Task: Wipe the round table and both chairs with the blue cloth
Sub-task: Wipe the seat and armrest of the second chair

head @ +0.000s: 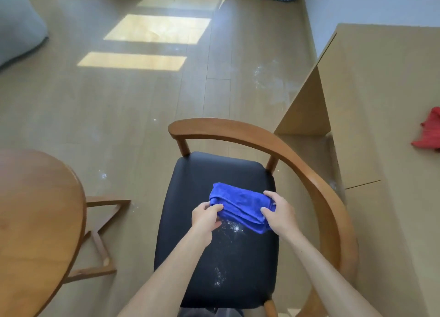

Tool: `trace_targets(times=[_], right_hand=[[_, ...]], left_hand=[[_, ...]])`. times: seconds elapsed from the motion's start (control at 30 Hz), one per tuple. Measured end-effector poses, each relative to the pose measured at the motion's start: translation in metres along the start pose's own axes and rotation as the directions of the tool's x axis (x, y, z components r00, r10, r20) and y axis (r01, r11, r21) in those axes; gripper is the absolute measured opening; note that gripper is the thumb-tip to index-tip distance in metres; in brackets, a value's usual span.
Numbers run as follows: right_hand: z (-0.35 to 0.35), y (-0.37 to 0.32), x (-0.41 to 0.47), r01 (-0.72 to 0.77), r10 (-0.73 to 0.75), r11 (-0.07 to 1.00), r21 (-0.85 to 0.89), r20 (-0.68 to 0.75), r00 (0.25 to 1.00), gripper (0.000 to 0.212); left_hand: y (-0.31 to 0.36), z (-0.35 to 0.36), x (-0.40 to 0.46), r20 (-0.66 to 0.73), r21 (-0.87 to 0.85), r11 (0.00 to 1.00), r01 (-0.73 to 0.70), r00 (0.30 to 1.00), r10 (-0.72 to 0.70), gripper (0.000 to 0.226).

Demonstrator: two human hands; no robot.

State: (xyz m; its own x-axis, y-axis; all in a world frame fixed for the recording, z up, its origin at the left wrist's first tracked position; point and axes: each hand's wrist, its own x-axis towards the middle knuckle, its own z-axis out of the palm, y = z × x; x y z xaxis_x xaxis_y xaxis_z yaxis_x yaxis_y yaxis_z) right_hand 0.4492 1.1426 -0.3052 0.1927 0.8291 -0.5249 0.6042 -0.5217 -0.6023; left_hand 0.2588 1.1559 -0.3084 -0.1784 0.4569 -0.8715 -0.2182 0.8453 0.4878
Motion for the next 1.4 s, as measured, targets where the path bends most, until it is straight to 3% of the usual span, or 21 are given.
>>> trace_targets(times=[0.23,0.3,0.37,0.47,0.53,0.63,0.77,0.83,0.97,1.23,1.4], right_hand=[[0.042,-0.003,0.134,0.105,-0.107,0.994,-0.040,-0.061,0.992,0.047],[0.056,0.001,0.165,0.117,-0.122,0.990,-0.080,-0.060,0.991,0.047],[0.072,0.008,0.188,0.117,-0.123,0.980,-0.160,-0.024,0.992,0.050],[0.088,0.021,0.204,0.151,-0.171,0.895,-0.420,-0.010,0.985,0.056],[0.093,0.025,0.208,0.294,-0.372,0.746,-0.598,-0.007,0.928,0.059],[0.101,0.017,0.216,0.540,-0.592,0.544,-0.642,0.162,0.789,0.066],[0.124,0.005,0.230,0.633,-0.558,0.396,-0.665,0.373,0.741,0.084],[0.133,0.005,0.234,0.602,-0.548,0.331,-0.727,0.371,0.750,0.086],[0.139,0.006,0.233,0.573,-0.614,0.325,-0.753,0.293,0.733,0.067],[0.156,0.014,0.207,0.575,-0.641,0.513,-0.637,0.161,0.751,0.057],[0.174,0.057,0.145,0.636,-0.726,0.481,-0.603,0.131,0.675,0.058]], left_hand=[[0.032,0.016,0.126,0.013,0.048,0.990,-0.133,0.991,0.133,0.021],[0.035,0.014,0.158,-0.001,0.149,0.972,-0.180,0.983,0.182,0.023],[0.032,0.005,0.182,-0.045,0.358,0.913,-0.196,0.973,0.227,0.025],[0.022,-0.019,0.203,-0.063,0.613,0.758,-0.222,0.943,0.327,0.027],[0.012,-0.034,0.209,-0.007,0.766,0.569,-0.299,0.881,0.473,0.030],[-0.003,-0.051,0.215,0.146,0.917,0.197,-0.345,0.753,0.641,0.041],[-0.021,-0.064,0.222,0.241,0.946,0.023,-0.322,0.752,0.614,0.056],[-0.026,-0.066,0.224,0.254,0.942,0.011,-0.336,0.732,0.632,0.057],[-0.028,-0.070,0.229,0.266,0.932,0.014,-0.363,0.708,0.654,0.056],[-0.026,-0.075,0.234,0.277,0.934,0.002,-0.358,0.728,0.627,0.057],[-0.025,-0.075,0.233,0.277,0.929,0.018,-0.369,0.729,0.626,0.057]])
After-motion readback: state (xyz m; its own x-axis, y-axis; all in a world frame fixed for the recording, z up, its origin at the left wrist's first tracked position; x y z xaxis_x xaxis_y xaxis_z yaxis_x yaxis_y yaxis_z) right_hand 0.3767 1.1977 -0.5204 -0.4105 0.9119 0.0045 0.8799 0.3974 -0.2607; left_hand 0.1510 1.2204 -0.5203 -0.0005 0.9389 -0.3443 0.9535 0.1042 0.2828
